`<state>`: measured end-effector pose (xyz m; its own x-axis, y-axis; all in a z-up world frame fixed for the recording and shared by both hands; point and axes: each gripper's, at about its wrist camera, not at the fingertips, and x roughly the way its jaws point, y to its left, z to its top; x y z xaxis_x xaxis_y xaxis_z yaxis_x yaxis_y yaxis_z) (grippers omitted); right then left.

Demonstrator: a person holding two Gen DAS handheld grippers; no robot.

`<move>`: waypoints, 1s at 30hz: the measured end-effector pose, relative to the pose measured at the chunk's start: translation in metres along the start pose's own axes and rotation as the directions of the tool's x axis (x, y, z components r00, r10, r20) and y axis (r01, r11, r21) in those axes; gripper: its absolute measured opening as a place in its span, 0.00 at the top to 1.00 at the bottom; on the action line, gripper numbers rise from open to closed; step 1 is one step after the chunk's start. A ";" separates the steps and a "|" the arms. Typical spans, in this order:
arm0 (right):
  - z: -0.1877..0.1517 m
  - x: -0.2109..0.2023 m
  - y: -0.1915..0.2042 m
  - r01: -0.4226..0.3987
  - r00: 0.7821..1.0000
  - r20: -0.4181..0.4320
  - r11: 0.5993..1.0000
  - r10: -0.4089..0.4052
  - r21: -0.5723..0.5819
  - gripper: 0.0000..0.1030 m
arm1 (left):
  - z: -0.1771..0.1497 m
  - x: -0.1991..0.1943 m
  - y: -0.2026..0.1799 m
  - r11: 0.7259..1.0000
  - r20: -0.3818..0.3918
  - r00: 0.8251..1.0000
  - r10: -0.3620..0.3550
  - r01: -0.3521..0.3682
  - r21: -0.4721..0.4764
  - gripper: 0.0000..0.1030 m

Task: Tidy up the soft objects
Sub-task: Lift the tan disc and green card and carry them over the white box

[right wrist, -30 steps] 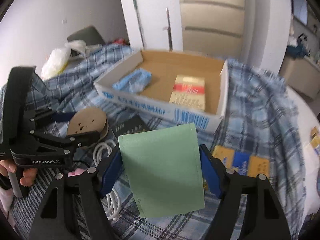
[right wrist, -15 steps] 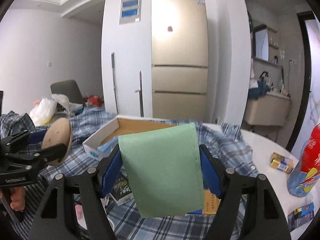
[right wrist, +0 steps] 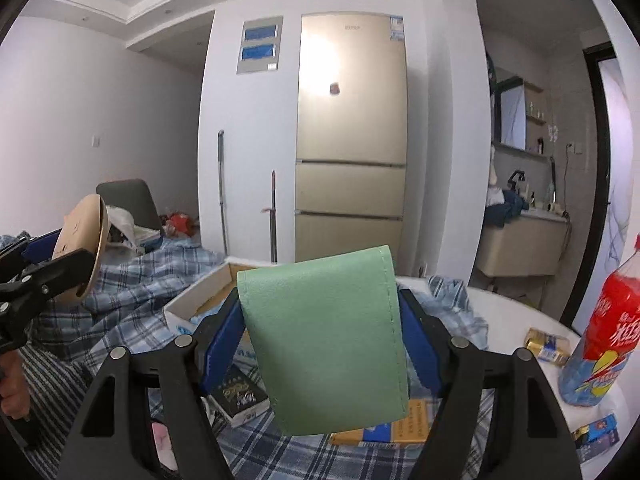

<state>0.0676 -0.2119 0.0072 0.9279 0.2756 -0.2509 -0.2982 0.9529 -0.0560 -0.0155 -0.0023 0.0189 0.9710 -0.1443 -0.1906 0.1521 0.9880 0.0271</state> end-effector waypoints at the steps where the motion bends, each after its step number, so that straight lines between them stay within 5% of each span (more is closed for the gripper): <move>1: 0.004 -0.002 0.001 0.015 1.000 0.010 1.000 -0.015 -0.006 0.29 | 0.003 -0.001 -0.004 0.999 0.000 0.999 0.036 -0.036 0.022 0.28; 13: 0.071 -0.009 0.009 0.045 0.999 0.011 0.998 -0.044 -0.052 0.29 | 0.072 0.023 -0.003 1.000 -0.074 0.997 0.010 -0.011 -0.024 0.28; 21: 0.124 0.028 -0.010 0.053 0.997 -0.058 0.998 -0.051 0.028 0.29 | 0.114 0.058 -0.004 0.999 -0.073 0.997 0.035 -0.036 -0.006 0.28; 30: 0.138 0.080 -0.027 0.061 0.992 -0.116 0.993 -0.049 0.102 0.29 | 0.124 0.109 0.013 0.997 -0.109 0.994 0.031 -0.039 -0.072 0.28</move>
<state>0.1807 -0.1985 0.1218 0.9094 0.2118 -0.3579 -0.2164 0.9759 0.0275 0.1158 -0.0120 0.1203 0.9495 -0.1067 -0.2952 0.1004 0.9943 -0.0365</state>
